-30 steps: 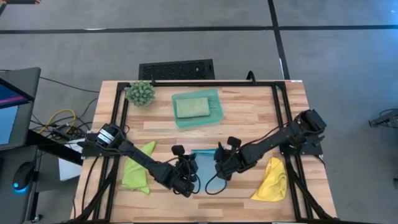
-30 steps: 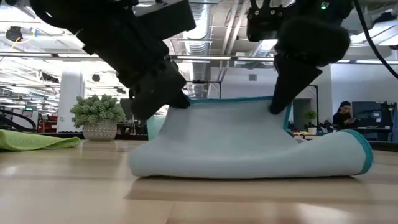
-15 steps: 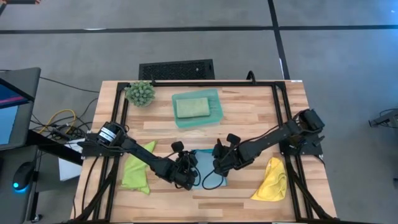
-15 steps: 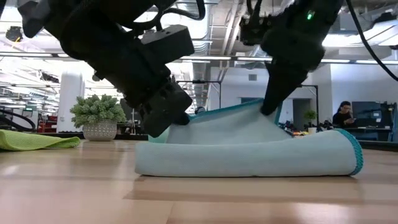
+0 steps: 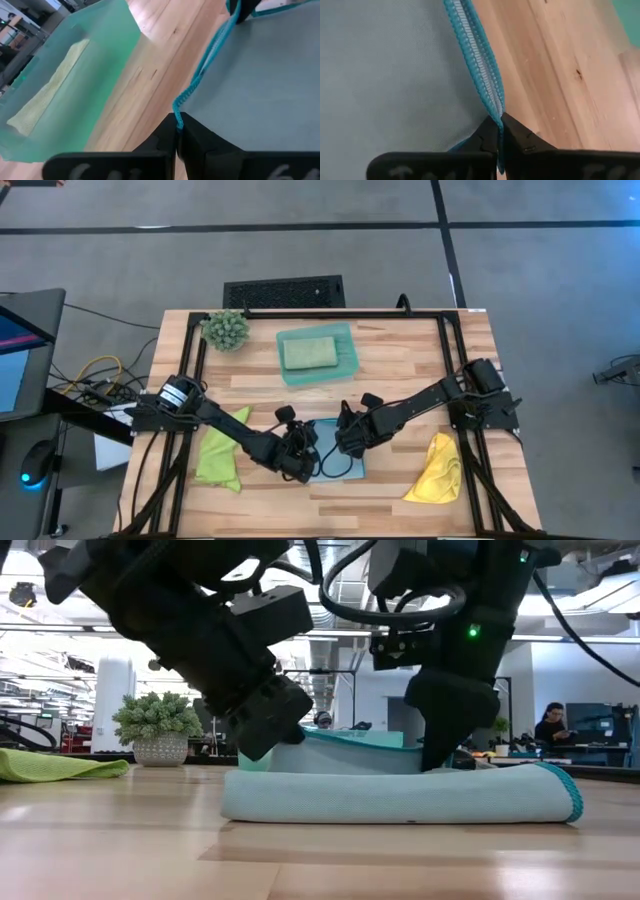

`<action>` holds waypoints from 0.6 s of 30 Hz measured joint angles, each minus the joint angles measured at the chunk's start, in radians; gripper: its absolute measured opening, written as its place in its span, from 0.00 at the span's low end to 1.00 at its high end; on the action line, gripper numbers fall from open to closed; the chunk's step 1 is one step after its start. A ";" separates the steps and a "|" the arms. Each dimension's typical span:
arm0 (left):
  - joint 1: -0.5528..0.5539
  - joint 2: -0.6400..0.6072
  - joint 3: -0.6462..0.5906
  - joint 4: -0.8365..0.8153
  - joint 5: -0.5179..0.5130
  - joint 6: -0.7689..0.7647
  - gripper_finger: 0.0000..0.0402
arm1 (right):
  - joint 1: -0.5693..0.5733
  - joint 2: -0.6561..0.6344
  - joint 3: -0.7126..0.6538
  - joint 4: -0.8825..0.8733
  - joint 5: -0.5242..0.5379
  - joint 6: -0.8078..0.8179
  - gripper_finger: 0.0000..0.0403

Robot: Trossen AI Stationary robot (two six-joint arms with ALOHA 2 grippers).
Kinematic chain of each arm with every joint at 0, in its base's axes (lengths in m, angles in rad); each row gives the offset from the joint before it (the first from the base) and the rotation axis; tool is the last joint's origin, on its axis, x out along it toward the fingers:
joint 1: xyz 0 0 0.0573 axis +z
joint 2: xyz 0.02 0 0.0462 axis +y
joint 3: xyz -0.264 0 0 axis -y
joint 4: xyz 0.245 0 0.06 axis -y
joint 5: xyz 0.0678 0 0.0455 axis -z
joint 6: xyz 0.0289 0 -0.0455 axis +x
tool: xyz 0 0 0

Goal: Fold microfiber towels
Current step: Fold the blue towel

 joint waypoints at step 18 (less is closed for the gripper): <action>-0.005 -0.061 0.003 -0.063 -0.009 -0.049 0.47 | 0.031 -0.109 0.000 -0.125 0.064 0.042 0.25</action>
